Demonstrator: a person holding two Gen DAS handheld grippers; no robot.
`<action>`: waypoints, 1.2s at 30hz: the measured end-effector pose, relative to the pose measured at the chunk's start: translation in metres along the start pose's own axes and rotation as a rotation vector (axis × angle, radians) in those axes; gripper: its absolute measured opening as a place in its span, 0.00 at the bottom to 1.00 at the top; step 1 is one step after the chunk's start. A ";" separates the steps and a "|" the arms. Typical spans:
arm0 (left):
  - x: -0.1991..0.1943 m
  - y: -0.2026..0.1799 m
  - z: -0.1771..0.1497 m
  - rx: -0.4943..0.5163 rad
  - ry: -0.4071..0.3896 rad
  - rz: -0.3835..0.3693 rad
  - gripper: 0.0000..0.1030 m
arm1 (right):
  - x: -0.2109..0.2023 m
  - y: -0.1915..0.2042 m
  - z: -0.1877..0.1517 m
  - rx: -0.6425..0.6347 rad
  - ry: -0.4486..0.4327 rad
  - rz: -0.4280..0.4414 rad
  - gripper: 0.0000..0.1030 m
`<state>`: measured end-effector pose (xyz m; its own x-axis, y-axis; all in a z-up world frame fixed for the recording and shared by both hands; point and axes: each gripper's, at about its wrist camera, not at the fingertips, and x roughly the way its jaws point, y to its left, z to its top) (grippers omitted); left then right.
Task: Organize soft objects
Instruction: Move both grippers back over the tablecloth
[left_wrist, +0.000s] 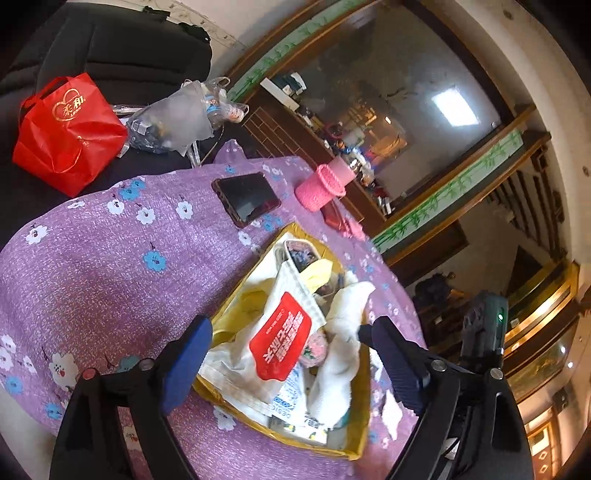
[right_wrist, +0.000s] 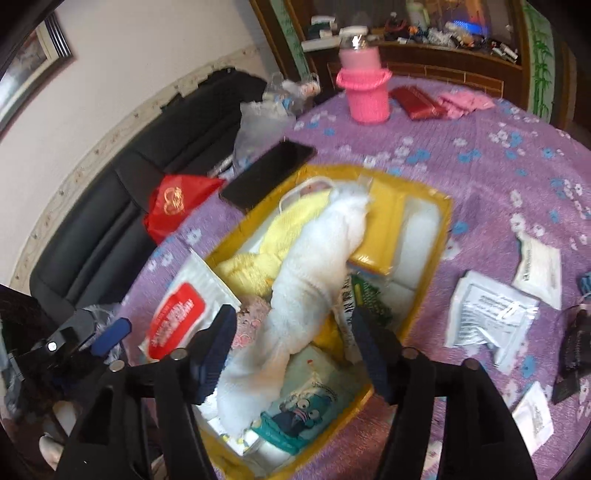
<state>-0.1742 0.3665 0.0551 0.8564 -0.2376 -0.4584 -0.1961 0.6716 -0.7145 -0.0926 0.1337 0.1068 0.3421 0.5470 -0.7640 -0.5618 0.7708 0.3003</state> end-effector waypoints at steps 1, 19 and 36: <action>-0.003 -0.001 0.000 -0.004 -0.010 -0.004 0.89 | -0.008 -0.002 -0.001 0.009 -0.017 0.005 0.68; 0.006 -0.103 -0.050 0.320 0.068 -0.033 0.93 | -0.141 -0.163 -0.097 0.409 -0.304 -0.082 0.79; 0.098 -0.209 -0.177 0.654 0.424 -0.007 0.93 | -0.165 -0.261 -0.162 0.606 -0.313 -0.235 0.83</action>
<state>-0.1338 0.0788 0.0655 0.5748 -0.4027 -0.7124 0.2426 0.9153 -0.3216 -0.1248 -0.2101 0.0616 0.6532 0.3427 -0.6752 0.0389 0.8753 0.4819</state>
